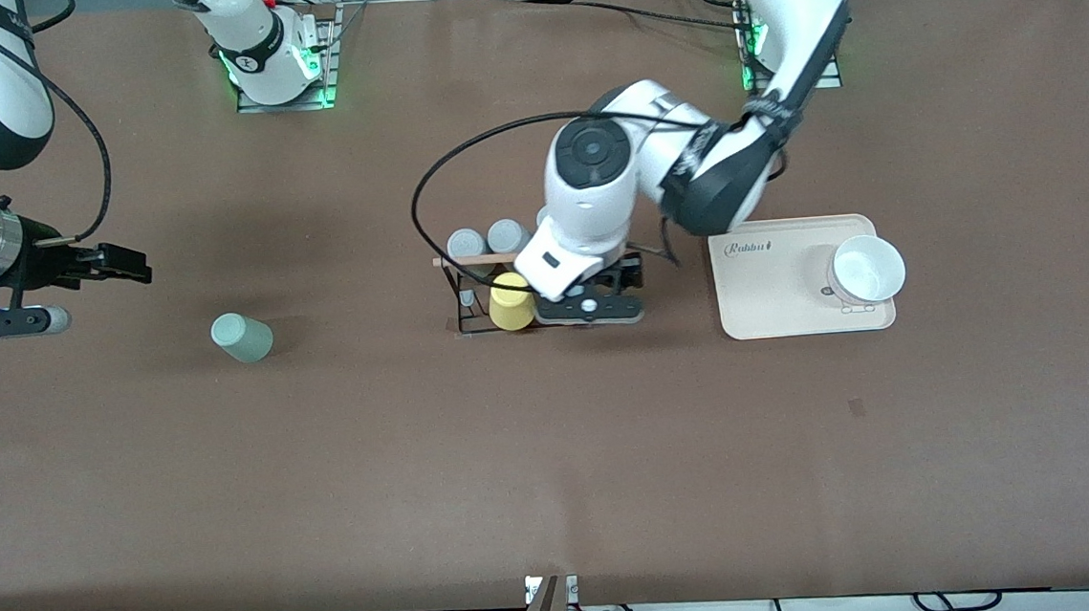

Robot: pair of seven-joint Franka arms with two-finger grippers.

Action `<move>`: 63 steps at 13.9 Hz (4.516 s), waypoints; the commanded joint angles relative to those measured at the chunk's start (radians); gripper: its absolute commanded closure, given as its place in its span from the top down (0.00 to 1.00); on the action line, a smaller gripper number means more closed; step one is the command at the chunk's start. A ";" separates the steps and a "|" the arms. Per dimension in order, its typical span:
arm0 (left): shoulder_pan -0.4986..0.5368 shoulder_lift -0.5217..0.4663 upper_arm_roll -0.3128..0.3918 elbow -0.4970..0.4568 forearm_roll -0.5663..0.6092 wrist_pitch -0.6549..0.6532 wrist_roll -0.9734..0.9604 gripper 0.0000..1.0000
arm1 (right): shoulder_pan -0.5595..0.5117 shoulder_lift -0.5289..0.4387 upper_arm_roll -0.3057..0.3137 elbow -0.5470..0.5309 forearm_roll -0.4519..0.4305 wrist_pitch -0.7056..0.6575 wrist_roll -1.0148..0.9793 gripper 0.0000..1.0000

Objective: Hang scattered cups on rack with three cups
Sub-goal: 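Release the cup and withdraw the left gripper while the right gripper reaches the teal cup, then grasp the teal cup with the right gripper, then carry the teal cup to the wooden rack with the right gripper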

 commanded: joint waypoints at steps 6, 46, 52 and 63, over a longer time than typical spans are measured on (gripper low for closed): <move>0.291 -0.221 -0.015 -0.020 -0.035 -0.311 0.283 1.00 | 0.022 0.075 0.001 -0.022 -0.008 0.053 0.010 1.00; 0.314 -0.649 0.379 -0.412 -0.205 -0.241 0.847 1.00 | 0.040 0.310 -0.010 -0.143 -0.034 0.354 0.044 0.25; 0.311 -0.640 0.379 -0.396 -0.208 -0.237 0.847 1.00 | 0.101 0.303 0.004 0.169 -0.012 0.040 0.049 0.25; 0.299 -0.606 0.378 -0.351 -0.208 -0.237 0.833 1.00 | 0.376 0.324 0.002 0.371 0.179 -0.007 0.340 0.28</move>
